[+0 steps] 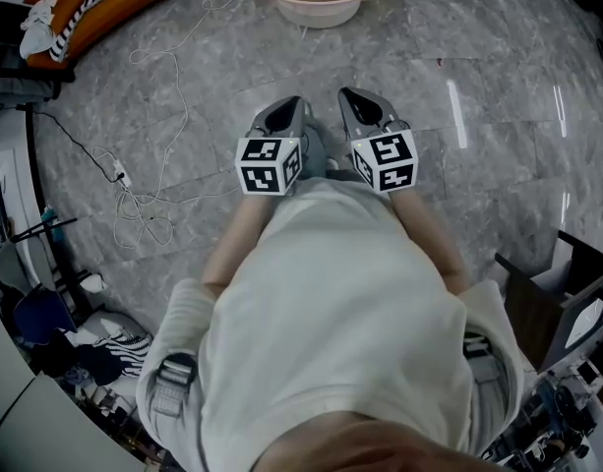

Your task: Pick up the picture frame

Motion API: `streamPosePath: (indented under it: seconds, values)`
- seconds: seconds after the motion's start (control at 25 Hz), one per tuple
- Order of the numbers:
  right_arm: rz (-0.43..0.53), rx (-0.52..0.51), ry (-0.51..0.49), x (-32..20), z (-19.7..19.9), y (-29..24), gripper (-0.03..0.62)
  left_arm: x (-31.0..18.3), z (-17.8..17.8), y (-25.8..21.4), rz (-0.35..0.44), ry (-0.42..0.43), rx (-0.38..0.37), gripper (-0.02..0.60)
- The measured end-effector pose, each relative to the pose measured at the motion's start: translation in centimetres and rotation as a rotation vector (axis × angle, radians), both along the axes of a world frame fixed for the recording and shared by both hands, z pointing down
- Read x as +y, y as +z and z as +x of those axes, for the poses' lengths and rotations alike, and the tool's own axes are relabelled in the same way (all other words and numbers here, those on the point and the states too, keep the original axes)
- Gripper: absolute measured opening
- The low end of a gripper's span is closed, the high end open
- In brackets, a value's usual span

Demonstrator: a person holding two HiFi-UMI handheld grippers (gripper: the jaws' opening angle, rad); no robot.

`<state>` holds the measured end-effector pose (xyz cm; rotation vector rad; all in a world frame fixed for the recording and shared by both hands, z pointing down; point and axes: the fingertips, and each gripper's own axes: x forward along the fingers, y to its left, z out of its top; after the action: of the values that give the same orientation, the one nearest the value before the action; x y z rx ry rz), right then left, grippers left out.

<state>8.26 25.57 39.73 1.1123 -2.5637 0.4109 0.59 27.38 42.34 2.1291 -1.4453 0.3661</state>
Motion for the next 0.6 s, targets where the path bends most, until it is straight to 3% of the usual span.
streamPosePath:
  seconds: [0.24,0.6]
  values:
    - [-0.024,0.005,0.041,-2.9,-0.2,1.1,0.000,-2.6,-0.9,0.9,-0.012,-0.002,0.025,0.002]
    - [-0.042,-0.014,0.052,-10.6,-1.3,1.3,0.000,-10.9,-2.4,1.4,-0.014,0.006,0.010,0.002]
